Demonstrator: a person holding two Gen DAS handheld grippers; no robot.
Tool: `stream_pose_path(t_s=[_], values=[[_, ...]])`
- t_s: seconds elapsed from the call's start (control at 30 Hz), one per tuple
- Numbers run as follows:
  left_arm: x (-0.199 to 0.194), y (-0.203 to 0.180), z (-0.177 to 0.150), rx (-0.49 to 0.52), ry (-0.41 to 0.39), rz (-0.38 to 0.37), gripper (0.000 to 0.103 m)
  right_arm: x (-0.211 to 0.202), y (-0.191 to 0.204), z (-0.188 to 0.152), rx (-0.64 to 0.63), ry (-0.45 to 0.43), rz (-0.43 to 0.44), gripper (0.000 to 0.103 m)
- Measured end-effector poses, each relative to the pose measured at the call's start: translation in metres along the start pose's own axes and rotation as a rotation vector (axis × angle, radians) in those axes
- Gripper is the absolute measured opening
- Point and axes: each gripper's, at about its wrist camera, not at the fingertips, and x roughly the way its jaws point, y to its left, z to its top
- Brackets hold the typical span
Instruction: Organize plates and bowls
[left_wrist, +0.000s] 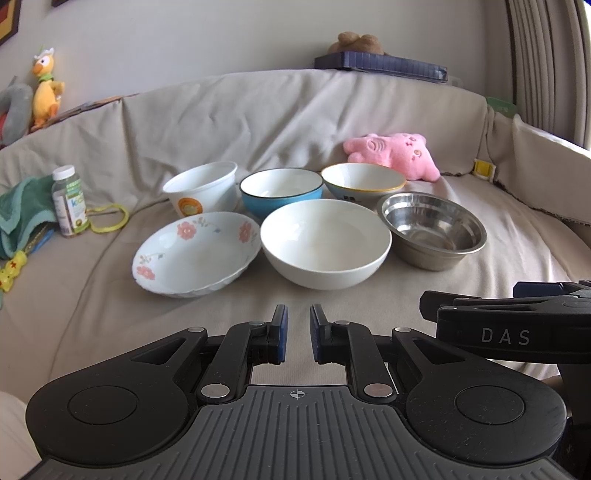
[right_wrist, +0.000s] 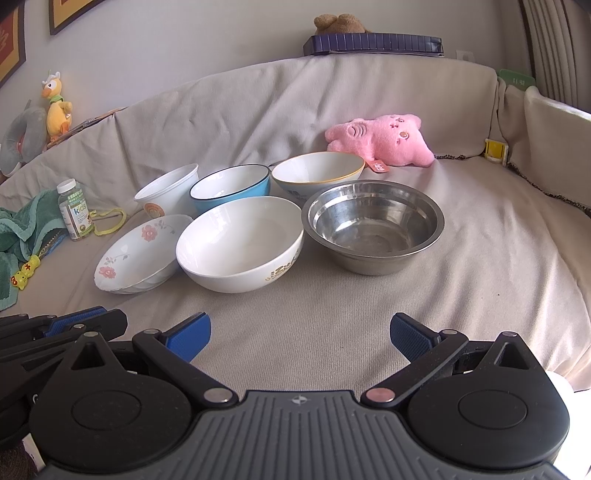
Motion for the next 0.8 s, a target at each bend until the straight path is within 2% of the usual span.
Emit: stream_pose_path(t_s=[0.2,0.33,0.5,0.67,0.77,0.8], values=[[0.003,0.003,0.0,-0.018,0.014,-0.007,0.016,0.001,0.001,-0.001,-0.003,0.001,0.002,0.103],[0.013,0.015,0.003,-0.051,0.051,-0.058,0.016,0.005,0.008,0.001,-0.04,0.007,0.011,0.103],[0.042,0.049,0.026,-0.116,0.109,-0.124,0.016,0.026,0.014,0.033,-0.085,0.055,0.046,0.103],[0.088,0.1,0.063,-0.187,0.188,-0.323,0.019,0.062,0.037,0.085,-0.154,0.149,0.124,0.103],[0.121,0.138,0.077,-0.257,0.276,-0.413,0.019,0.091,0.06,0.12,-0.177,0.203,0.209,0.103],[0.132,0.151,0.08,-0.286,0.305,-0.441,0.019,0.1,0.068,0.129,-0.175,0.219,0.214,0.103]])
